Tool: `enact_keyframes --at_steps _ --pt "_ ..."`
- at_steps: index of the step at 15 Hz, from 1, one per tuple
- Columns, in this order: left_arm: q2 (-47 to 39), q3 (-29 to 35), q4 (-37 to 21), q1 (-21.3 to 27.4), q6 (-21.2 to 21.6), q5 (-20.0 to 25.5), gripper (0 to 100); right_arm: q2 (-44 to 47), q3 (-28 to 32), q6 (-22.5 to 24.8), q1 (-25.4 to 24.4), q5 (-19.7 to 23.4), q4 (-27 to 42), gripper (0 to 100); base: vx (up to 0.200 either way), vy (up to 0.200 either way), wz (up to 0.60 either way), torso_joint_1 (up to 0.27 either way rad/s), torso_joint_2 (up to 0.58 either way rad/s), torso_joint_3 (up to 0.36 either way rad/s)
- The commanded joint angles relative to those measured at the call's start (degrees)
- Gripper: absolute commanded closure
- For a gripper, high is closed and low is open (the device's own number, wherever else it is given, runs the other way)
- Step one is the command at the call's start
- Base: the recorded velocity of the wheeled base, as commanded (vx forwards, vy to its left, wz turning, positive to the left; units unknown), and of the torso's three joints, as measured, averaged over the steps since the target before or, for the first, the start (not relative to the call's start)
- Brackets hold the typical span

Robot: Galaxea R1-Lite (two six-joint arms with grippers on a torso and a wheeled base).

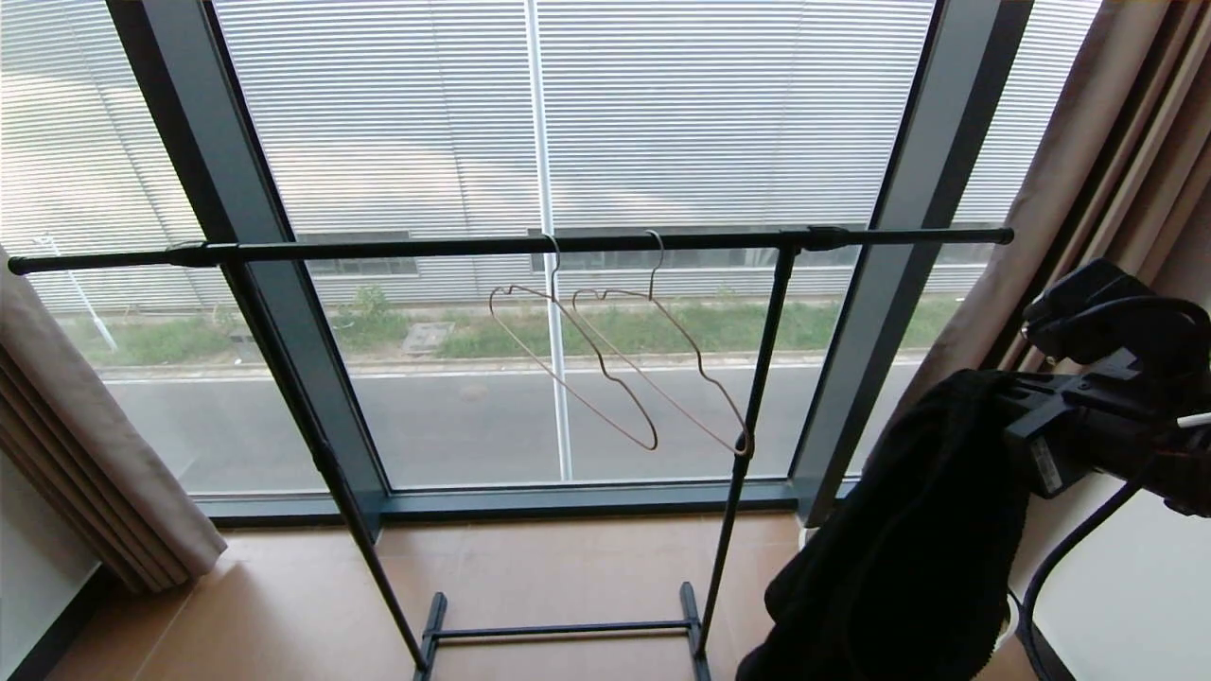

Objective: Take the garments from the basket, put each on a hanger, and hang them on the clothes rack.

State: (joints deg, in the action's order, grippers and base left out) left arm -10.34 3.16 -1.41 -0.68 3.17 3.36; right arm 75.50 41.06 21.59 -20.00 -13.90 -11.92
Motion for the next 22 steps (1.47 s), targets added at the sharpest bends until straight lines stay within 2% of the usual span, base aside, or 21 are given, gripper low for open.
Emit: enact_keyframes --at_steps 1,2,3,4,5,6,8,9,12,16,22 --pt "-23.24 9.67 0.1 0.16 -4.66 4.63 0 -1.84 8.16 -6.38 -6.36 -0.08 11.13 100 0.0 0.0 0.0 0.0 0.0 0.0" --pt "-30.0 12.22 0.18 0.59 -4.75 5.86 0 -1.84 11.59 -10.52 -9.09 -0.25 16.76 100 0.0 0.0 0.0 0.0 0.0 0.0" --pt "-32.55 13.1 0.27 1.39 -4.93 5.95 0 -1.76 12.82 -12.19 -10.05 -0.52 18.43 100 0.0 0.0 0.0 0.0 0.0 0.0" --pt "-38.62 15.65 0.27 5.69 -7.39 5.86 0 -1.32 15.46 -16.05 -12.95 -2.27 21.68 100 0.0 0.0 0.0 0.0 0.0 0.0" --pt "-41.25 16.97 0.27 8.86 -9.94 5.78 0 -0.44 16.33 -17.63 -14.1 -2.89 22.65 100 0.0 0.0 0.0 0.0 0.0 0.0" --pt "-46.18 19.87 0.27 15.98 -13.72 4.72 0 2.11 17.57 -20.53 -16.03 -4.12 23.0 100 0.0 0.0 0.0 0.0 0.0 0.0" --pt "-52.06 21.89 1.33 20.99 -14.16 1.91 0 5.89 18.71 -23.61 -18.4 -7.11 22.91 100 0.0 0.0 0.0 0.0 0.0 0.0" --pt "-55.05 21.98 4.58 24.24 -14.33 0.59 0 8.44 20.03 -25.46 -19.72 -9.57 22.47 100 0.0 0.0 0.0 0.0 0.0 0.0" --pt "-62.08 22.42 11.35 29.6 -14.42 -0.2 0 13.27 24.33 -31.17 -22.36 -12.03 22.47 100 0.0 0.0 0.0 0.0 0.0 0.0" --pt "-72.02 25.58 18.2 35.66 -16.79 -0.11 0 16.61 27.15 -33.98 -25.52 -14.76 22.38 100 0.0 0.0 0.0 0.0 0.0 0.0" --pt "-82.74 34.72 18.46 43.13 -16.79 -0.2 0 17.76 27.76 -34.51 -26.14 -14.67 20.98 100 0.0 0.0 0.0 0.0 0.0 0.0"
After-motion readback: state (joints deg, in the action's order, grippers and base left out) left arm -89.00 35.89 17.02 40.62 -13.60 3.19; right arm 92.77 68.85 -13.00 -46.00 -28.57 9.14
